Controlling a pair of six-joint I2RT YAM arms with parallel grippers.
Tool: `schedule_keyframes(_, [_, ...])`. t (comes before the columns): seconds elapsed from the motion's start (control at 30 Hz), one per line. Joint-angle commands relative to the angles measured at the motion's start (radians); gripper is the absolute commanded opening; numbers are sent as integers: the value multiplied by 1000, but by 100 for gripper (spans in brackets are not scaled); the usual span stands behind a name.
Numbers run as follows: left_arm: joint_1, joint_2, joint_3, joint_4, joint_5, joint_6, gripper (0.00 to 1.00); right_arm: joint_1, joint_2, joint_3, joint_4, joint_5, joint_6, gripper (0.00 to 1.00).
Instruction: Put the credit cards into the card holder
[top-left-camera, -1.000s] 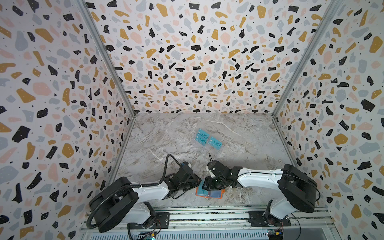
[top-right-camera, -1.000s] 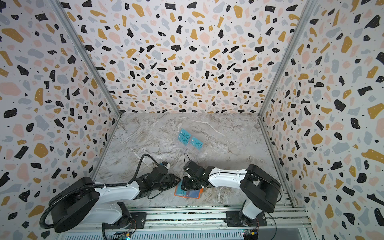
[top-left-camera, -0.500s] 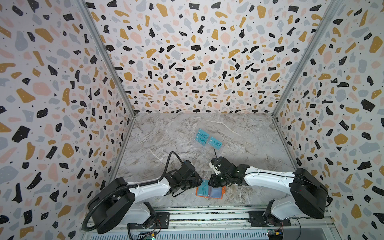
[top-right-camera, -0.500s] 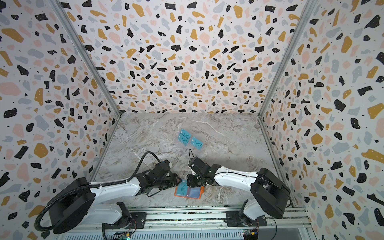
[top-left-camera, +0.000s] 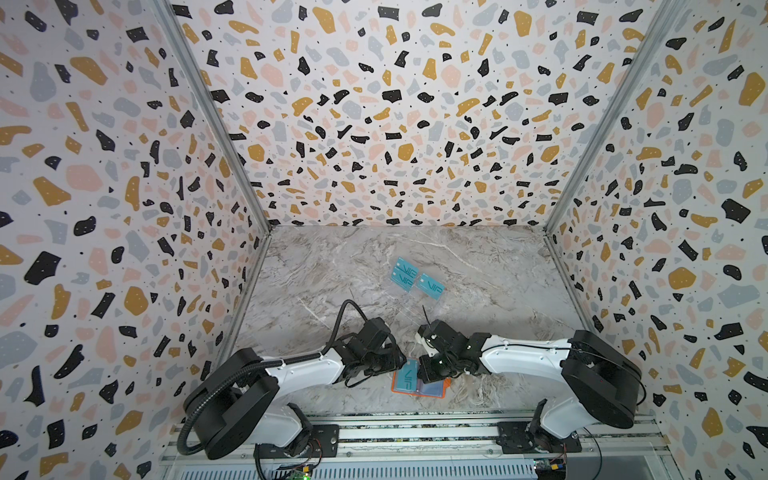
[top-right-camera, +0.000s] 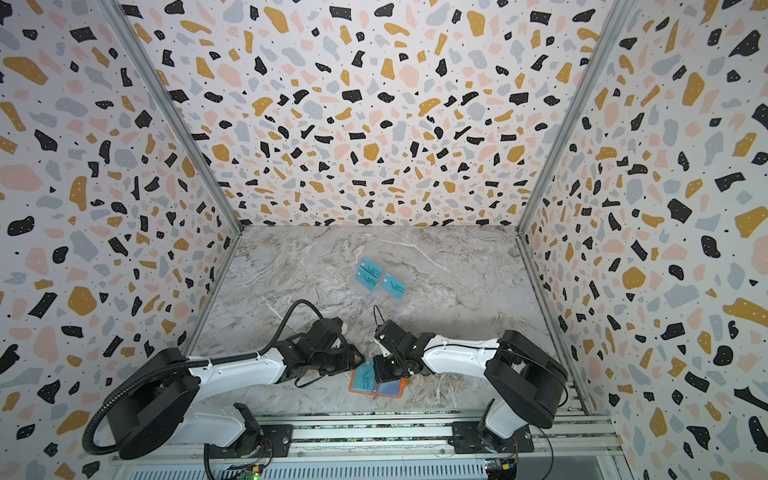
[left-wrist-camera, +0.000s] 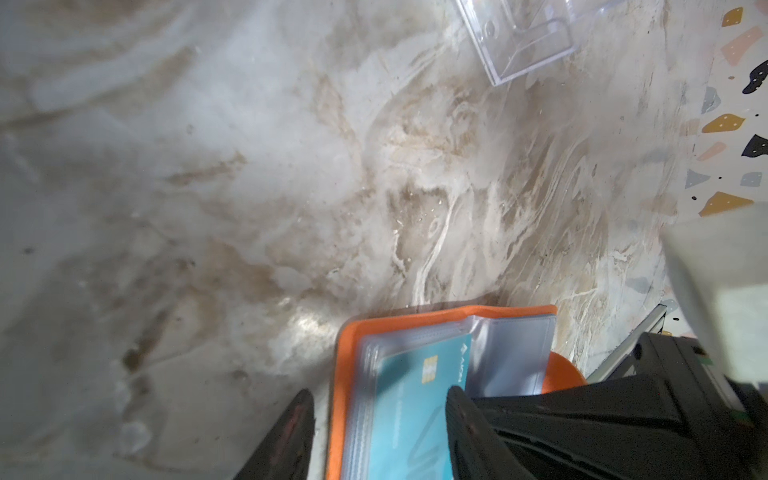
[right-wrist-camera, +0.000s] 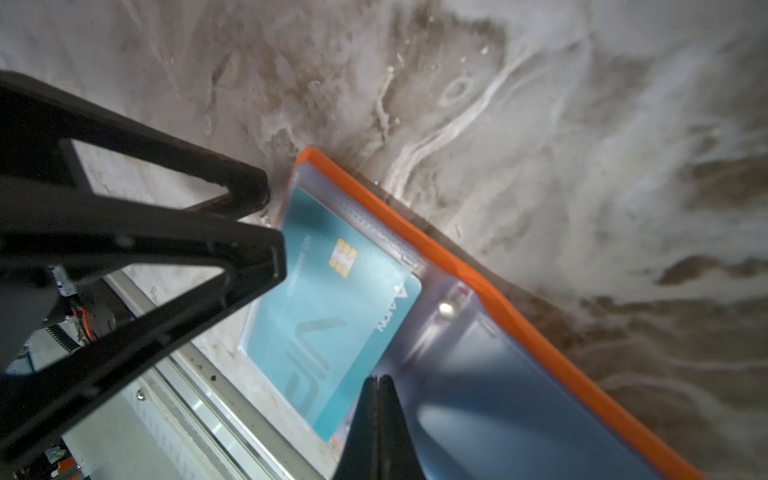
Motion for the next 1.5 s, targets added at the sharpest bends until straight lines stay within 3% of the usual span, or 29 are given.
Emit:
schedule_keyframes(0.0, [4, 19, 2, -20, 19, 3, 53, 5, 23, 18, -4, -12, -21, 2])
schedule_keyframes(0.33, [1, 12, -36, 25, 34, -28, 52, 8, 43, 33, 83, -77, 8, 3])
schedule_keyframes(0.7, [2, -63, -9, -113, -68, -4, 55, 7, -57, 52, -124, 39, -49, 9])
schedule_keyframes(1.2, [1, 12, 45, -171, 51, 59, 62, -23, -47, -105, -25, 38, -48, 9])
schedule_keyframes(1.47, [1, 12, 41, -91, 139, 20, 62, -42, -38, -143, 30, 33, -49, 8])
